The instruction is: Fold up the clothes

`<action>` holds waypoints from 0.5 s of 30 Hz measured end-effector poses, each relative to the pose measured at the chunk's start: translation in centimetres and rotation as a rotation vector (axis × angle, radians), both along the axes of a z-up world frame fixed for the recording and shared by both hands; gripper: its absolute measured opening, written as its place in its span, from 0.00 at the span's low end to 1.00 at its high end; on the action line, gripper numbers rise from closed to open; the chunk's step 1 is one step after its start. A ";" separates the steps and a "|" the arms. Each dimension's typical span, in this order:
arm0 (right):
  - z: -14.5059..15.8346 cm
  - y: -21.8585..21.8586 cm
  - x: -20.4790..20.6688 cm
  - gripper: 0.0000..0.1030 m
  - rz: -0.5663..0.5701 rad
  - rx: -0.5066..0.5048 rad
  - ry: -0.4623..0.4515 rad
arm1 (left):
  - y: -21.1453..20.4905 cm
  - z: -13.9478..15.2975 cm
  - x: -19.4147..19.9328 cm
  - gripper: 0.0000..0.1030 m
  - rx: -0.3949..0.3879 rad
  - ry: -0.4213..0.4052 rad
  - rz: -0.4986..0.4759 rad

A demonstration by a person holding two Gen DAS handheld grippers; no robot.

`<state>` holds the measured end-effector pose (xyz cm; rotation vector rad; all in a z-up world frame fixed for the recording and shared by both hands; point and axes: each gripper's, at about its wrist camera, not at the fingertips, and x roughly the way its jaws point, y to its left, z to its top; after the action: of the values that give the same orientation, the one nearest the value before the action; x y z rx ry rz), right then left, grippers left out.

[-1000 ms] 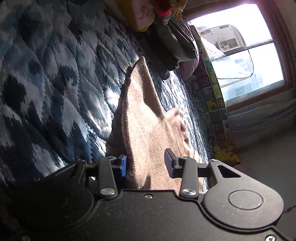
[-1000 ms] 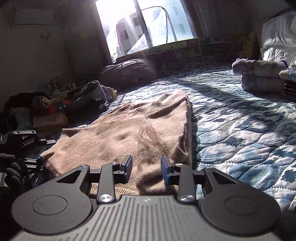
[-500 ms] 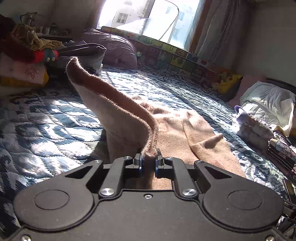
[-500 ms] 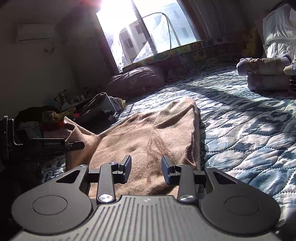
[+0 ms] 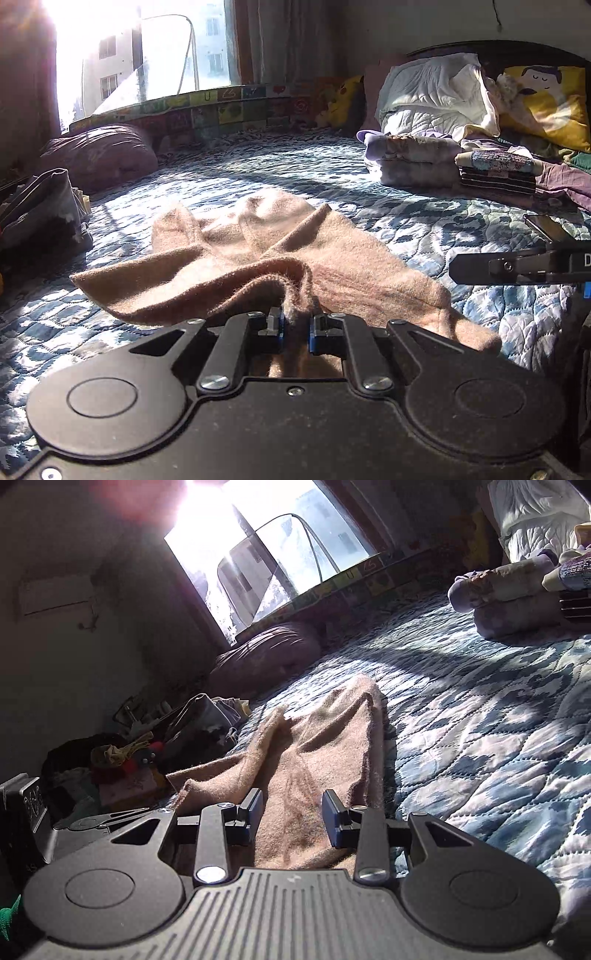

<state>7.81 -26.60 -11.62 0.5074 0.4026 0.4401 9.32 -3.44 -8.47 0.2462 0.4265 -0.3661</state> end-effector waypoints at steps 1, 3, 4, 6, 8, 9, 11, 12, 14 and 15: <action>0.0 -0.1 0.0 0.35 -0.002 0.001 0.001 | -0.5 -0.3 -0.3 0.08 0.042 -0.006 -0.031; -0.1 -0.3 0.0 0.35 -0.004 0.004 0.002 | -1.4 -0.9 -0.9 0.08 0.112 -0.016 -0.079; -0.1 -0.3 0.0 0.35 -0.004 0.004 0.002 | -1.6 -1.1 -1.0 0.08 0.129 -0.017 -0.085; -0.1 -0.4 0.0 0.35 -0.002 0.007 0.000 | -1.6 -1.2 -0.9 0.08 0.136 -0.017 -0.089; -0.1 -0.5 0.1 0.35 0.000 0.012 0.000 | -1.5 -1.1 -1.0 0.08 0.140 -0.021 -0.101; -0.1 -0.4 0.2 0.35 0.002 0.013 0.000 | -1.4 -1.2 -1.0 0.08 0.146 -0.020 -0.104; -0.1 -0.2 0.3 0.36 0.011 0.013 0.001 | -1.7 -1.6 -0.9 0.08 0.170 -0.004 -0.115; 0.0 0.0 0.3 0.36 0.017 0.012 0.002 | -1.9 -1.9 -0.8 0.08 0.186 0.008 -0.124; 0.0 0.3 0.4 0.36 0.027 0.006 0.004 | -2.1 -2.6 -0.6 0.11 0.209 0.044 -0.137; 0.0 0.6 0.5 0.36 0.032 0.003 0.004 | -2.1 -2.8 -0.7 0.21 0.201 0.059 -0.144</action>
<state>8.26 -26.03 -11.65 0.5049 0.4146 0.4709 8.66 -5.54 -11.25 0.4646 0.5057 -0.4727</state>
